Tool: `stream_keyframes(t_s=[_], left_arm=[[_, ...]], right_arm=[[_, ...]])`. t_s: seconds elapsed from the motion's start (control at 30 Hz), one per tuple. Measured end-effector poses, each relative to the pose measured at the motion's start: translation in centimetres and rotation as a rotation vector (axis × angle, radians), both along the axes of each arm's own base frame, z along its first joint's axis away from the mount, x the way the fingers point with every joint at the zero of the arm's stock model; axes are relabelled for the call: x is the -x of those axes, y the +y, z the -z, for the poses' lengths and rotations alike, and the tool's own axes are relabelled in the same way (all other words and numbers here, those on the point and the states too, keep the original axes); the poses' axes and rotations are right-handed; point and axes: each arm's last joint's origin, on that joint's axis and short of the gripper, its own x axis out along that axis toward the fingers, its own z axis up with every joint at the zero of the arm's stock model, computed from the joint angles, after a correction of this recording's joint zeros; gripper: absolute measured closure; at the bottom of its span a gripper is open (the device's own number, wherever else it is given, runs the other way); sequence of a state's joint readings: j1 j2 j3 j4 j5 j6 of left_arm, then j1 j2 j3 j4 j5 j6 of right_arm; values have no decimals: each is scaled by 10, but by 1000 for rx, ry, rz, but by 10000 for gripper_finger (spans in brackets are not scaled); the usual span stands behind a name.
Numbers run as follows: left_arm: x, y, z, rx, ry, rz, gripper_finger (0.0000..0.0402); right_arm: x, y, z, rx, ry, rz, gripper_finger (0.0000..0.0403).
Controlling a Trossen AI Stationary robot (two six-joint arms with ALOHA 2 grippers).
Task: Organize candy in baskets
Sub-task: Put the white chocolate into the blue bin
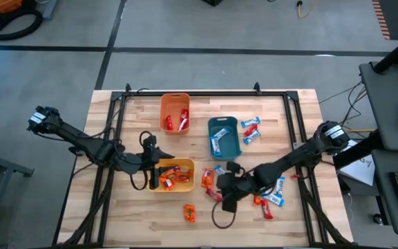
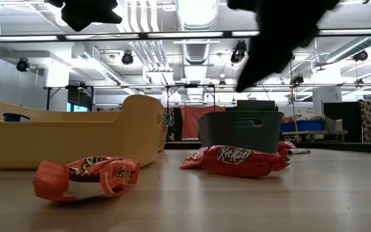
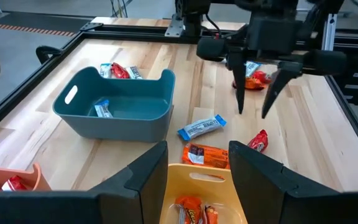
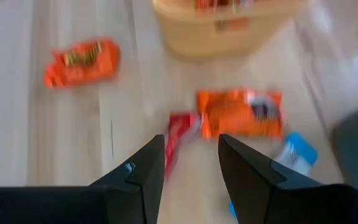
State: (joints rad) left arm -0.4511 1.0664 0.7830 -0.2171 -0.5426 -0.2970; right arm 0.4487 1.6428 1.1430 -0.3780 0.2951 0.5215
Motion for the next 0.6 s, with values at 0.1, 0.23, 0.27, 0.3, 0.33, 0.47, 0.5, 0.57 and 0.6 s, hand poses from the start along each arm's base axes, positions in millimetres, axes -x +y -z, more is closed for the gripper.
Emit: stream_keyframes(t_s=[0.1, 0.23, 0.27, 0.3, 0.33, 0.47, 0.5, 0.57, 0.6], left_arm=[[0, 0, 0, -1, 0, 0, 247], [0, 0, 0, -2, 2, 1, 247], [-1, 0, 1, -4, 3, 1, 247], [-1, 0, 1, -6, 6, 1, 247], [-1, -1, 2, -7, 9, 1, 247], [-4, -2, 6, -15, 25, 1, 247], [-5, -2, 6, -17, 29, 1, 247], [-6, -3, 8, -20, 35, 1, 247], [-6, -3, 8, -24, 35, -6, 247]], right_arm=[[15, 2, 11, -17, 26, 36, 259], [35, 4, 32, -14, 13, 60, 259], [39, 6, 36, -3, -14, 60, 259], [43, 8, 41, 16, -48, 65, 259], [48, 10, 46, 41, -82, 70, 259], [68, 11, 67, 159, -178, 129, 259], [70, 11, 70, 178, -208, 154, 259], [74, 9, 75, 190, -258, 183, 259], [73, 9, 76, 179, -278, 189, 259]])
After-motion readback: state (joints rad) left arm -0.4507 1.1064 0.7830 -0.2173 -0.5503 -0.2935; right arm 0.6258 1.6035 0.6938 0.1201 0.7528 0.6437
